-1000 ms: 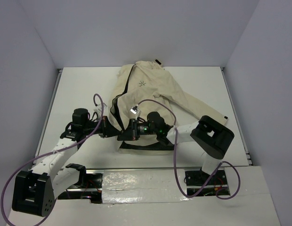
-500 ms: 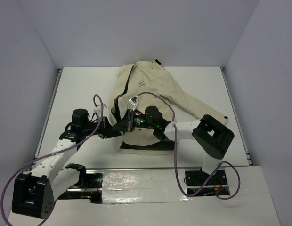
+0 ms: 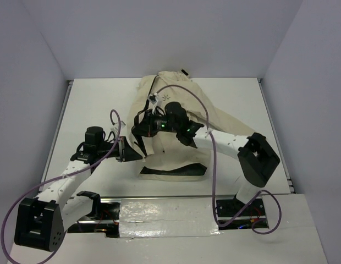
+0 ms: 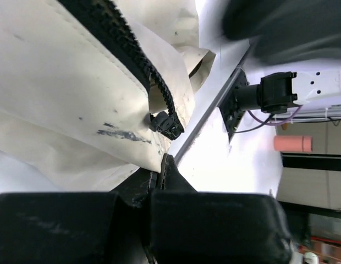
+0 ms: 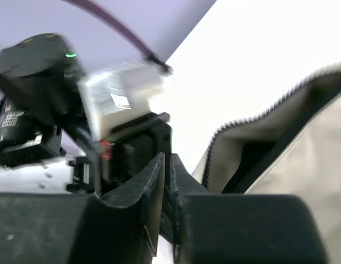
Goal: Zip up the jacket
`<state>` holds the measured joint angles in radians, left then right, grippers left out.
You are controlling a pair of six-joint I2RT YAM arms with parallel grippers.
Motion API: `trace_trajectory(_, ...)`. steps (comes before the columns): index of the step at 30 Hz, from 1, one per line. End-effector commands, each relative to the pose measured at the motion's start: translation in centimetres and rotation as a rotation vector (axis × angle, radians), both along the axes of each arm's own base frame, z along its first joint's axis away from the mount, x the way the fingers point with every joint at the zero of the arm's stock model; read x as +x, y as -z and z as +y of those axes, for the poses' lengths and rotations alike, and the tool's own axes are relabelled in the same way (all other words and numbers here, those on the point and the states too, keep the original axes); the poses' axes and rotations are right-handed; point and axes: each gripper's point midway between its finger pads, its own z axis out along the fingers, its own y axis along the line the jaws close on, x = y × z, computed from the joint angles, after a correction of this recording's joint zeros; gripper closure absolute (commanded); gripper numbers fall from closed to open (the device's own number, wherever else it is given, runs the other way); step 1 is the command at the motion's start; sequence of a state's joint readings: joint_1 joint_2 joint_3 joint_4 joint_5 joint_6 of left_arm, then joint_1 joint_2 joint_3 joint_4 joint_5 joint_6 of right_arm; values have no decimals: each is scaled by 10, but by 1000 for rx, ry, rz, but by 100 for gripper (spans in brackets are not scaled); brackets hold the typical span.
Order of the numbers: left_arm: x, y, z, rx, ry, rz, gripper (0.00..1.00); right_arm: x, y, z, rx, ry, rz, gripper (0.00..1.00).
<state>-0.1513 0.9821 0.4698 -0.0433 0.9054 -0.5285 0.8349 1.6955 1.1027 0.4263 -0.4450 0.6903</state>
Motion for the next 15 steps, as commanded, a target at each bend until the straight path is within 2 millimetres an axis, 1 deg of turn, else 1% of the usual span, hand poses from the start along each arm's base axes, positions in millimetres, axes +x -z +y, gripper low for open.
trace_trajectory(1,5,-21,-5,-53,34,-23,100,-5,-49,-19,-112,-77,-336,82)
trace_trajectory(2,6,-21,-4,-50,31,-28,100,-4,-45,-24,-158,-88,-398,80)
trace_trajectory(3,6,-21,-4,-48,29,-31,100,-5,-37,-30,-204,-97,-394,78)
trace_trajectory(5,7,-22,-4,-46,30,-44,100,-8,-36,-36,-236,-127,-450,77)
trace_trajectory(7,7,-22,-4,-45,28,-43,100,-16,-27,-38,-266,-179,-438,75)
trace_trajectory(9,8,-23,-4,-44,27,-47,100,-17,-19,-39,-288,-197,-440,71)
trace_trajectory(11,8,-23,-3,-43,25,-52,100,-18,-9,-35,-308,-215,-433,68)
trace_trajectory(12,8,-22,-3,-42,25,-49,100,-23,-8,-31,-316,-231,-433,64)
trace_trajectory(13,8,-23,-3,-42,24,-52,100,-23,-1,-26,-333,-241,-430,62)
trace_trajectory(14,8,-23,-3,-40,22,-54,100,-24,2,-24,-345,-251,-436,61)
trace_trajectory(15,8,-23,-3,-39,23,-55,100,-25,1,-19,-342,-254,-440,58)
